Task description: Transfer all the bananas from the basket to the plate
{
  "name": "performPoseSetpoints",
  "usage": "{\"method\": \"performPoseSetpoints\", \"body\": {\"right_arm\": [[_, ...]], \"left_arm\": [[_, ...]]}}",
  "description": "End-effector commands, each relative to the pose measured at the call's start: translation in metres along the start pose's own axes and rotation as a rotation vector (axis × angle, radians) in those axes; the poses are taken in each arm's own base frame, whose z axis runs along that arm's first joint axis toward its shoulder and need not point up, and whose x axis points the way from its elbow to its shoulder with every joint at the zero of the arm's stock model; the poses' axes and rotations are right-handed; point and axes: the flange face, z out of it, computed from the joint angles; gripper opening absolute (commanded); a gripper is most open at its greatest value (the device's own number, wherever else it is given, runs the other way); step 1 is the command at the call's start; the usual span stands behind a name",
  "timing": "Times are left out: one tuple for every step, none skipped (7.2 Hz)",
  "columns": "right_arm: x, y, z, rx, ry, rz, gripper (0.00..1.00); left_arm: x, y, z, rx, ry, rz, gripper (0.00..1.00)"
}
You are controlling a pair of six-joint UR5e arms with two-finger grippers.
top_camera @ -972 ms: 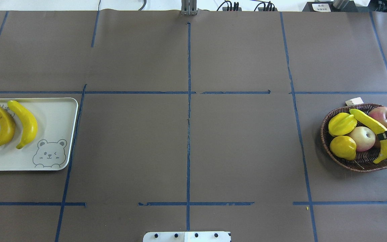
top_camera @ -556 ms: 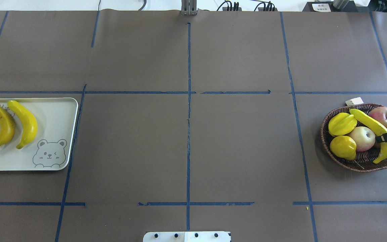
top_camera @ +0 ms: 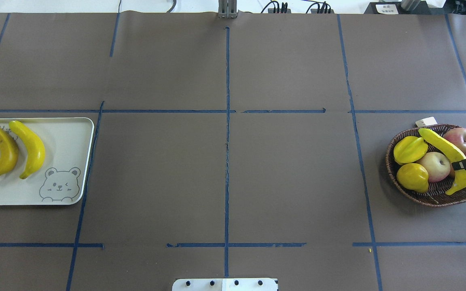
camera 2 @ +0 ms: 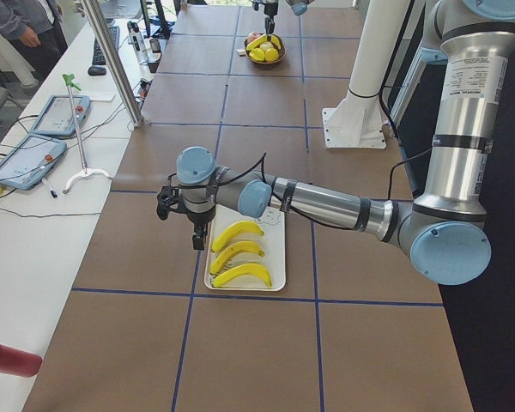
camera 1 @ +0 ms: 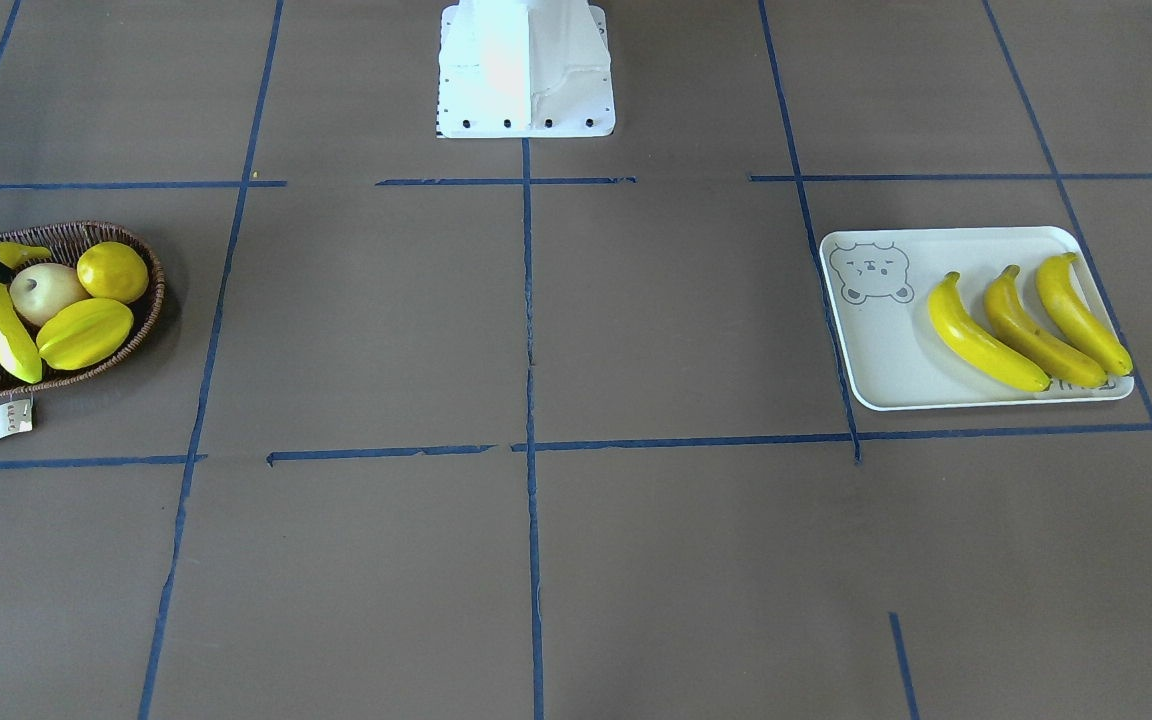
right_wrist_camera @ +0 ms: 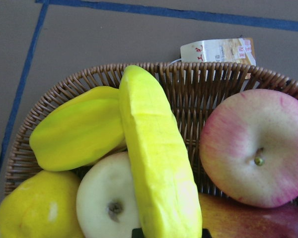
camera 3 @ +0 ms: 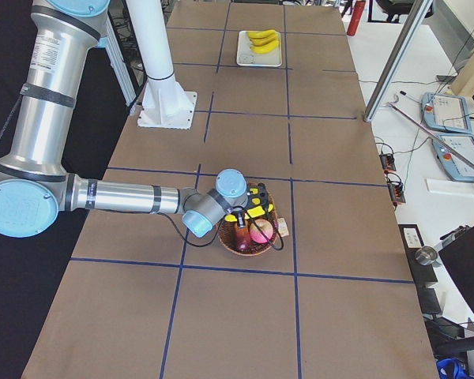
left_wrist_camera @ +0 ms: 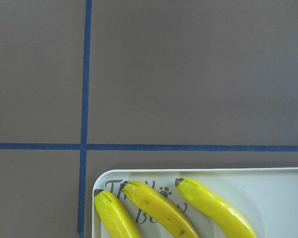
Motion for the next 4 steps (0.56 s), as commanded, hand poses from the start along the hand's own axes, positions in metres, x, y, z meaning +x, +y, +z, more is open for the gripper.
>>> {"method": "performPoseSetpoints", "body": {"right_arm": [[-0.001,-0.015,-0.055,0.094,-0.071,0.006,0.03],[-0.004,-0.024,-0.079,0.13,-0.097,0.011,0.02],[-0.016,-0.049,-0.09,0.146,-0.111,0.005,0.02],[-0.034,-0.083,-0.098,0.144,-0.106,0.019,0.02]], "left_arm": [[0.004,0.0,-0.003,0.005,0.003,0.006,1.0],[0.01,-0.001,-0.008,0.015,0.006,0.015,1.0],[0.02,-0.002,-0.016,0.032,0.011,0.035,1.0],[0.033,-0.002,-0.027,0.054,0.019,0.057,1.0]]}}
